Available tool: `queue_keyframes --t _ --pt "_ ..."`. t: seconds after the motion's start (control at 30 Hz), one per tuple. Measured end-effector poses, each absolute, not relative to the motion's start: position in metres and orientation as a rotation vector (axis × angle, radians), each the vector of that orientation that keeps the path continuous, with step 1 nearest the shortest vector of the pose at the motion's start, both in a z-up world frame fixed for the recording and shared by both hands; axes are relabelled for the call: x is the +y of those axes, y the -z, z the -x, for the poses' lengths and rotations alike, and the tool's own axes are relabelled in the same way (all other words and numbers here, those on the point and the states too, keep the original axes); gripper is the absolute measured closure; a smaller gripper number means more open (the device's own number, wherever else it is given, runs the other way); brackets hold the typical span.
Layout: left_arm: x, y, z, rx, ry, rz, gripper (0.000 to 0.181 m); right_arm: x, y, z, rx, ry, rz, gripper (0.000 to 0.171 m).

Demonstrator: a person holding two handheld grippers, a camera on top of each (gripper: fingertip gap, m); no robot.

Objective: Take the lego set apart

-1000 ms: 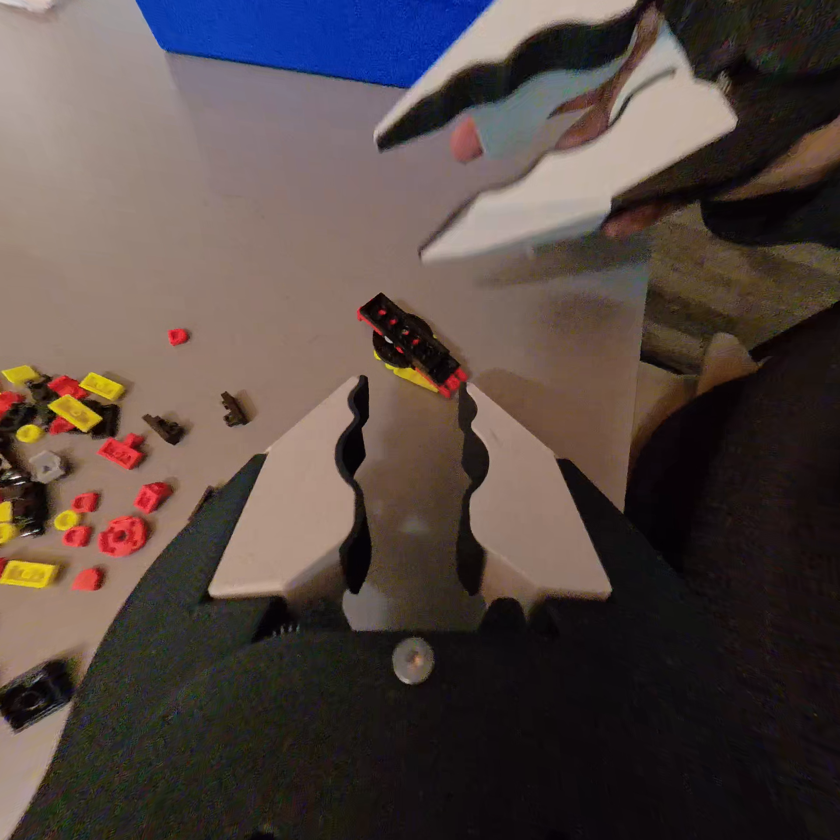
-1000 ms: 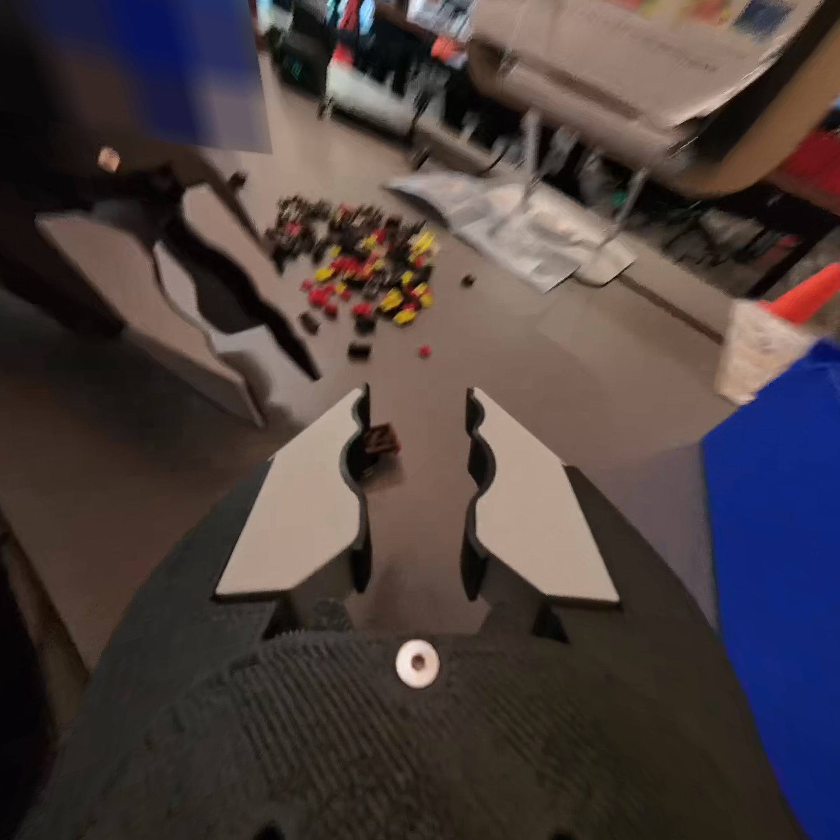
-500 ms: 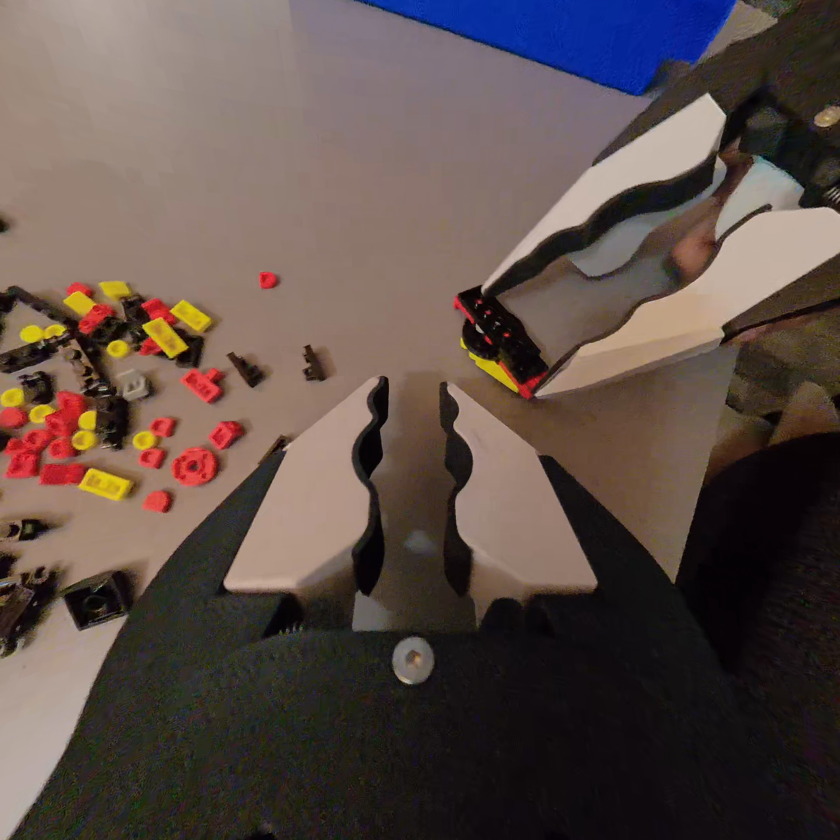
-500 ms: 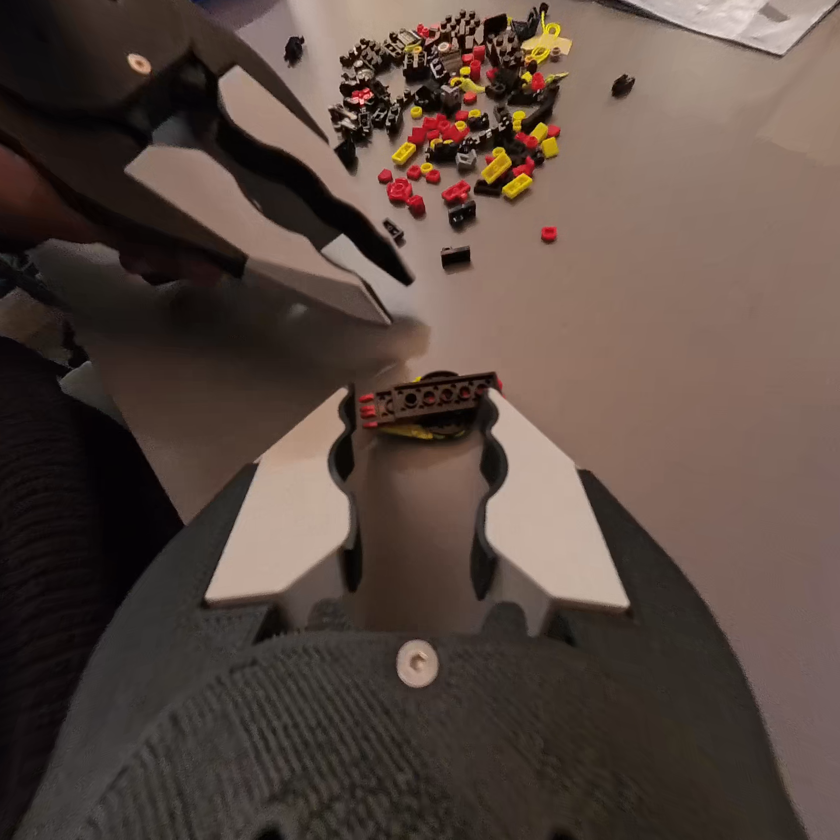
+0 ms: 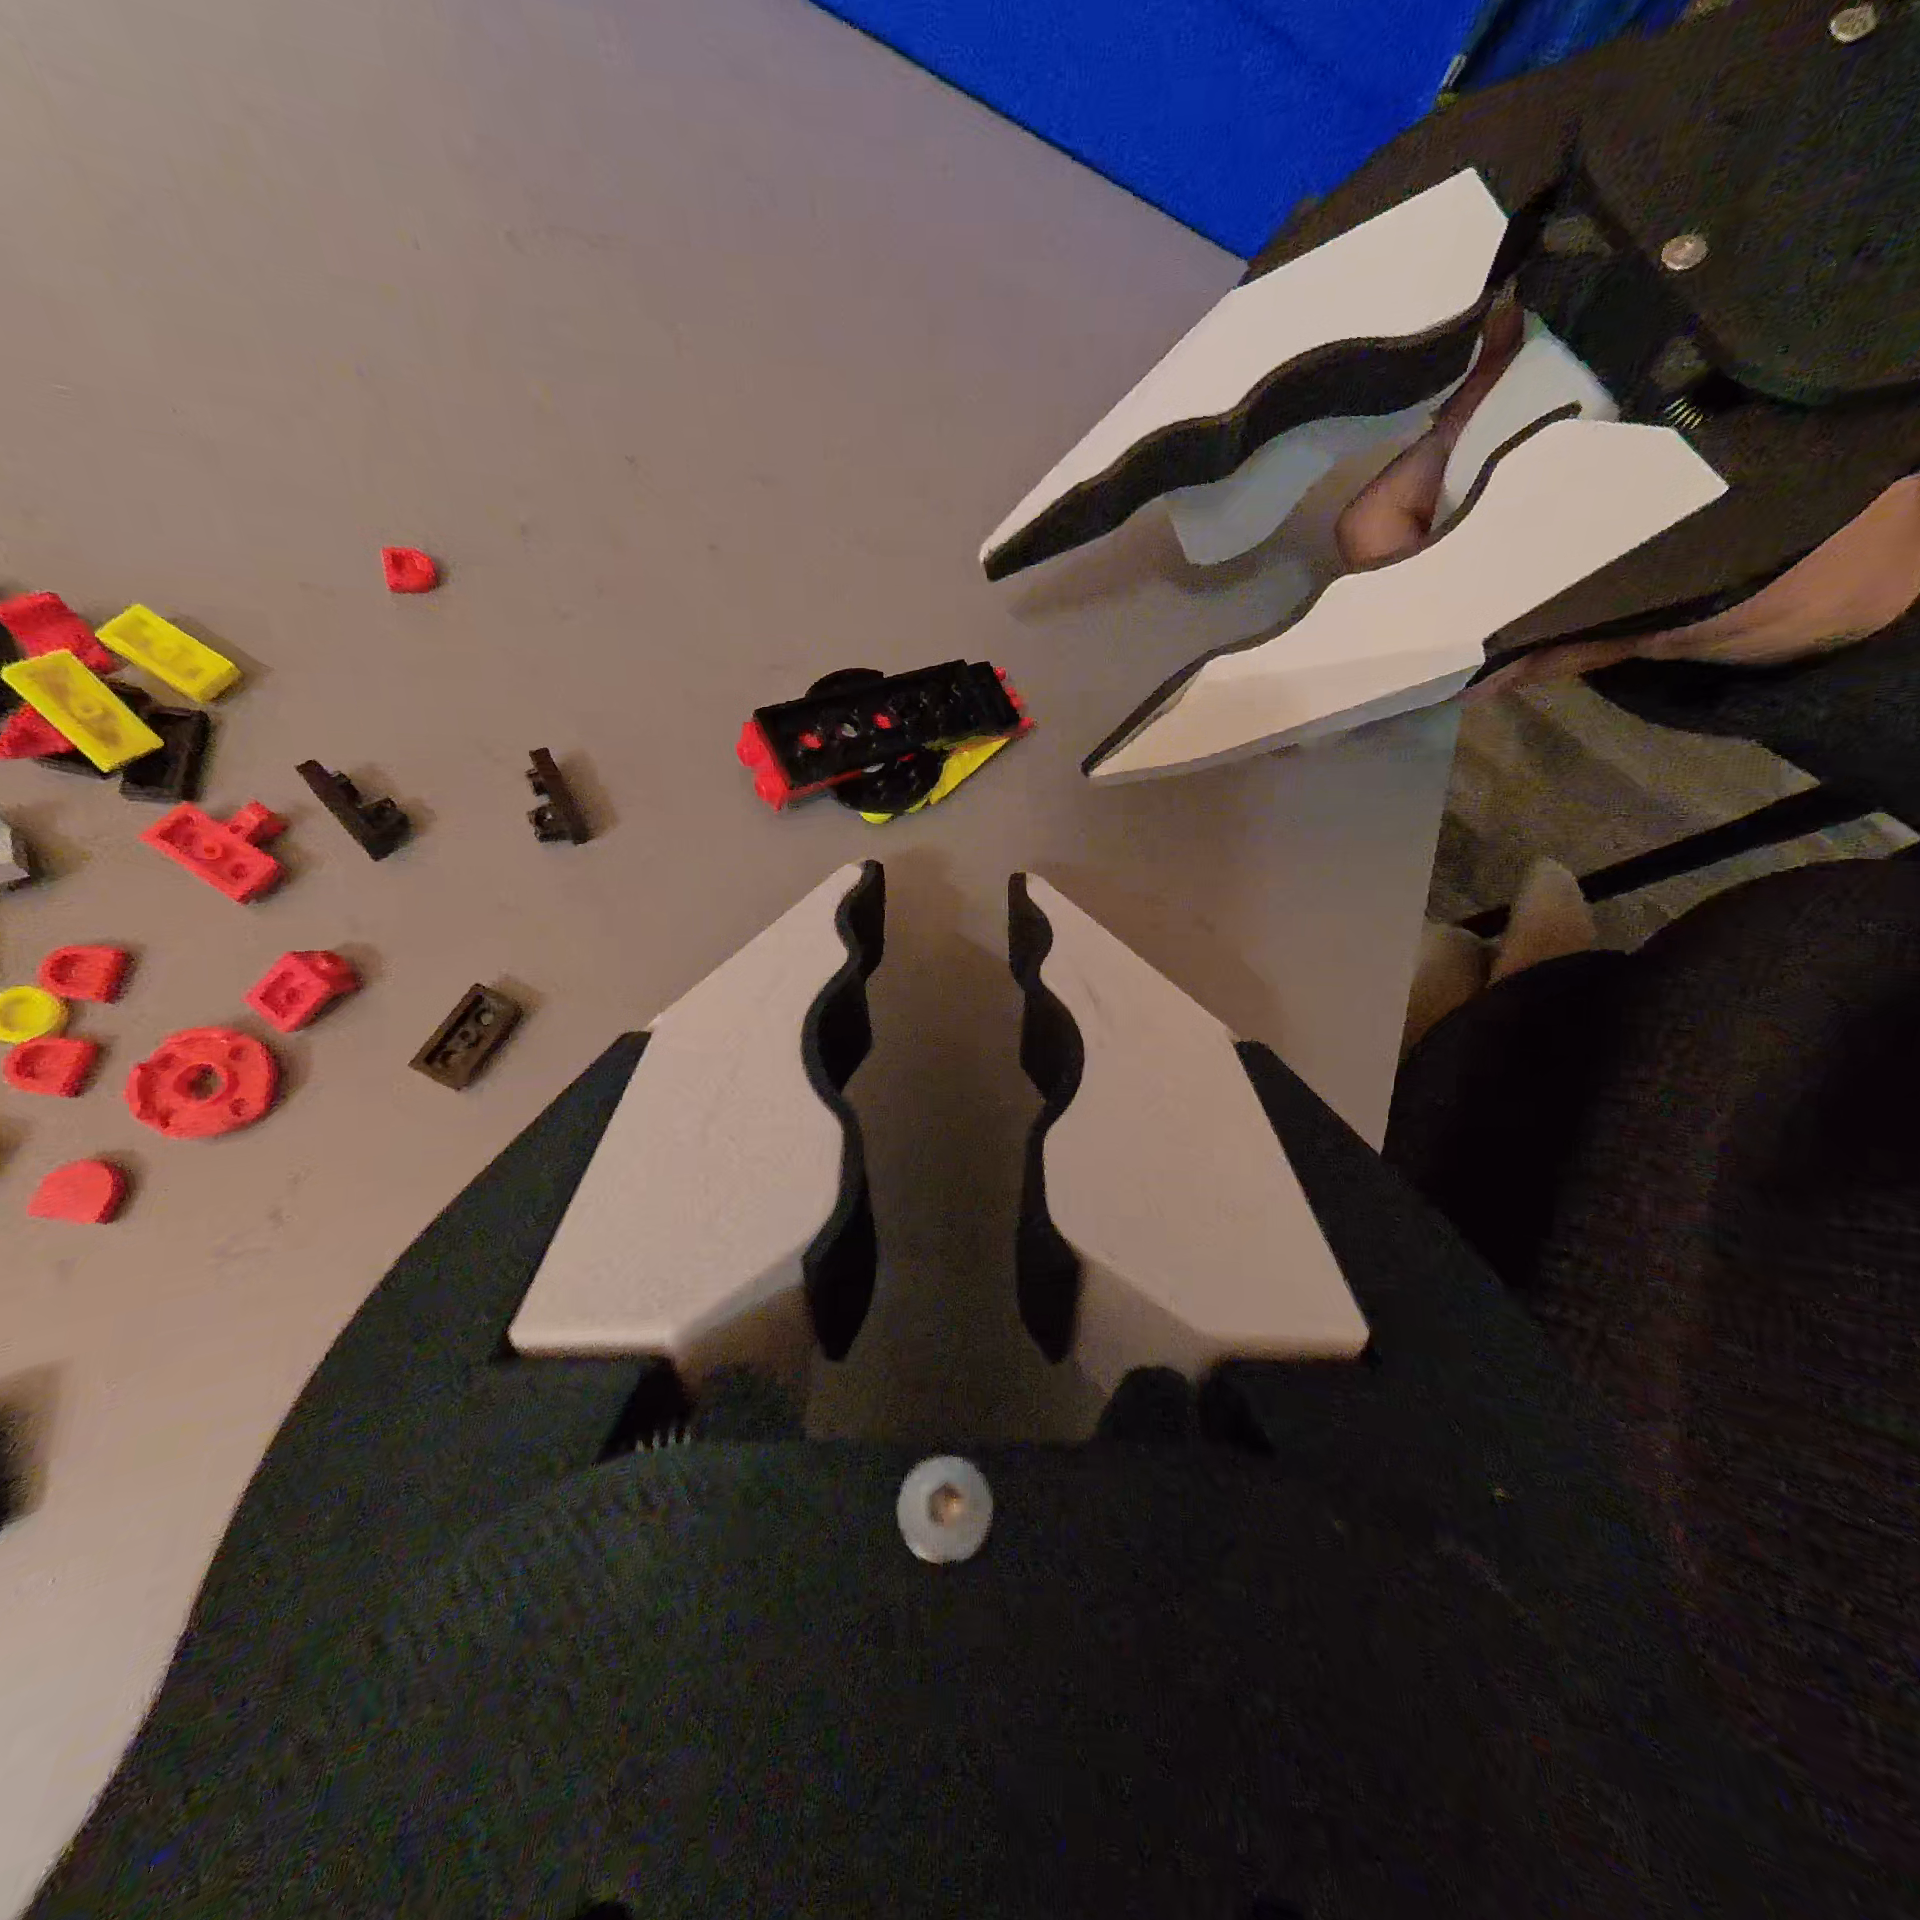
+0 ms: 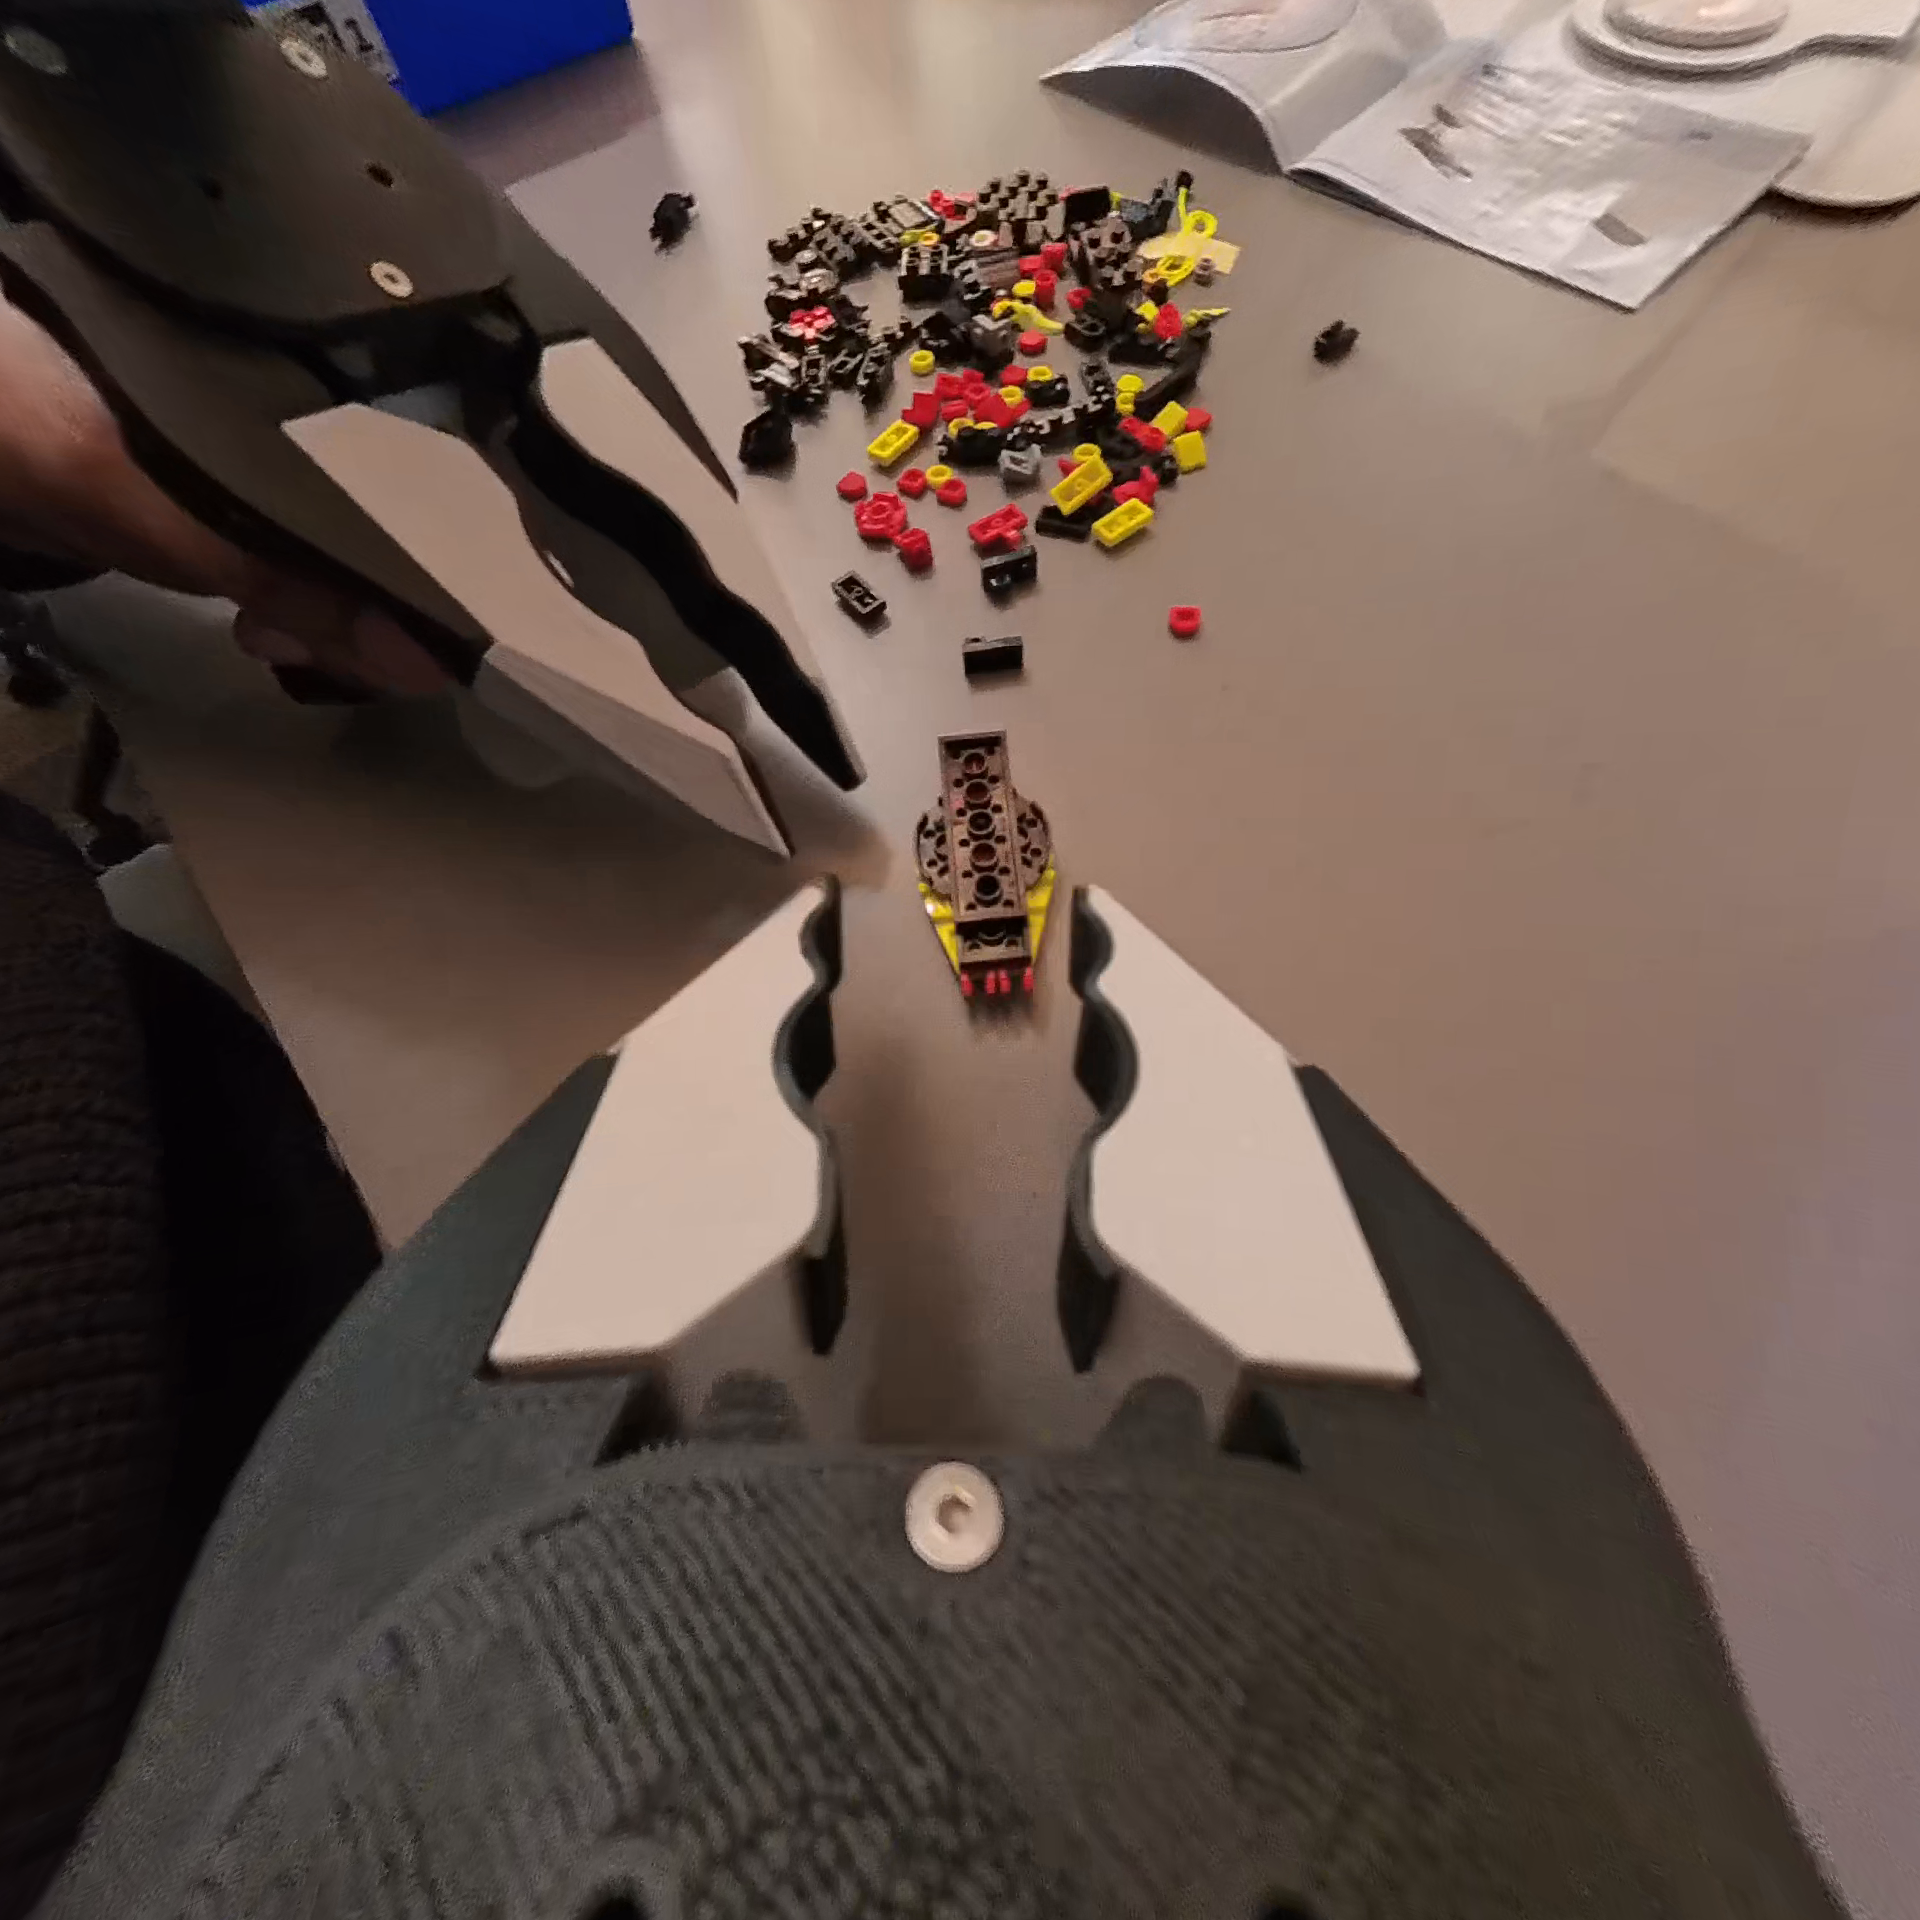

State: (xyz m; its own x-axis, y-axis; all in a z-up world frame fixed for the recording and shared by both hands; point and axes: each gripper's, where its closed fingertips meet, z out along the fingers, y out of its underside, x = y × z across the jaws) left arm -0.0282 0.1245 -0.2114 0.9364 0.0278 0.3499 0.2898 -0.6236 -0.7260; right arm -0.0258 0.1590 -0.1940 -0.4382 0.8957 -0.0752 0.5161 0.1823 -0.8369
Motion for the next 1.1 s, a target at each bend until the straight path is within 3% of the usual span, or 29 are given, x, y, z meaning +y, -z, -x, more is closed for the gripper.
queue_keyframes --t 0.03,0.27,0.43,0.53,0.73,0.8,0.87,1.1 --pt "0.125 0.211 0.028 -0.231 0.400 2.217 0.159 0.159 0.194 0.028 -2.016 -1.156 1.328 0.123" --pt "0.126 0.210 0.027 -0.233 0.432 2.208 0.159 0.155 0.208 0.046 -2.072 -1.068 1.271 0.131" --pt "0.126 0.209 0.030 -0.251 0.448 2.187 0.150 0.151 0.214 0.041 -2.146 -1.118 1.334 0.156" --pt "0.128 0.203 0.032 -0.299 0.497 2.138 0.130 0.141 0.185 0.042 -2.026 -1.403 1.392 0.156" --pt "0.132 0.144 0.015 -0.329 0.871 1.800 0.123 0.133 0.143 0.030 -1.777 -2.002 1.554 0.156" --pt "0.130 0.129 0.015 -0.349 0.994 1.707 0.126 0.132 0.133 0.027 -1.704 -2.139 1.565 0.157" --pt "0.128 0.132 0.016 -0.367 1.024 1.717 0.147 0.130 0.123 0.026 -1.644 -2.266 1.566 0.157" --pt "0.122 0.120 0.013 -0.341 1.146 1.643 0.145 0.124 0.119 0.023 -1.649 -2.318 1.543 0.157"
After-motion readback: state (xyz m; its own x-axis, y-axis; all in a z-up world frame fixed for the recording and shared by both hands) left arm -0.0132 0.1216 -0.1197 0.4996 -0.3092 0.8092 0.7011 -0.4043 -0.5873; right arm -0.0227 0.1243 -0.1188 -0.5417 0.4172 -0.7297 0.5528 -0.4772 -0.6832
